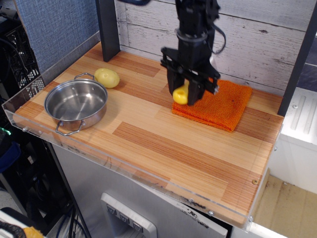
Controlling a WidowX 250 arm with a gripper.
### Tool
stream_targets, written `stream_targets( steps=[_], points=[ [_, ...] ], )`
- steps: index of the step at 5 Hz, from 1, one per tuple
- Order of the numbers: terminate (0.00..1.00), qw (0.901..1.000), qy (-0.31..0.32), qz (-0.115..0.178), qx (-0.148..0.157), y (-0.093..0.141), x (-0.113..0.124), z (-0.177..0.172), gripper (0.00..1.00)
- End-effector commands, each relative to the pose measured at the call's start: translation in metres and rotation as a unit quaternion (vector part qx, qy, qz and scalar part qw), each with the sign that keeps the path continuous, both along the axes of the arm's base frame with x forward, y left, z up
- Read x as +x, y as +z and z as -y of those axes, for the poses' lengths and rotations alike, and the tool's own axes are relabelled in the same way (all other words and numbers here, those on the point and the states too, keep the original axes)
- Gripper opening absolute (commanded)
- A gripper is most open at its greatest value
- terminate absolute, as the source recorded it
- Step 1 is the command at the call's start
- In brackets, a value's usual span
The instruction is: Put the knife on the back left towel edge
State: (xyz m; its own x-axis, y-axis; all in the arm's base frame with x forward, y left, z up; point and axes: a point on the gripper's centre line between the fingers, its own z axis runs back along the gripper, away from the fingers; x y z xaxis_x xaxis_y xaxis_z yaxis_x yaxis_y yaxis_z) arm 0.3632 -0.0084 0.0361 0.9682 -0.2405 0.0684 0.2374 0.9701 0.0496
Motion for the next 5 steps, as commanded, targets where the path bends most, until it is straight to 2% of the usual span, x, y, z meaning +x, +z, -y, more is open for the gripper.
stream_targets(
  steps=[1, 2, 3, 4, 5],
  points=[
    [0.00, 0.9999, -0.013, 0.004, 0.003, -0.007, 0.012, 0.005, 0.00],
    [0.00, 0.9999, -0.016, -0.006, -0.001, -0.015, 0.011, 0.009, 0.00],
    [0.00, 0.9997, -0.013, -0.017, -0.014, -0.012, 0.009, 0.009, 1.00],
    [0.00, 0.9992, -0.023, 0.011, -0.030, 0.015, 0.008, 0.005, 1.00],
    [0.00, 0.9975, -0.029, 0.049, -0.043, 0.059, 0.004, -0.009, 1.00]
  ],
)
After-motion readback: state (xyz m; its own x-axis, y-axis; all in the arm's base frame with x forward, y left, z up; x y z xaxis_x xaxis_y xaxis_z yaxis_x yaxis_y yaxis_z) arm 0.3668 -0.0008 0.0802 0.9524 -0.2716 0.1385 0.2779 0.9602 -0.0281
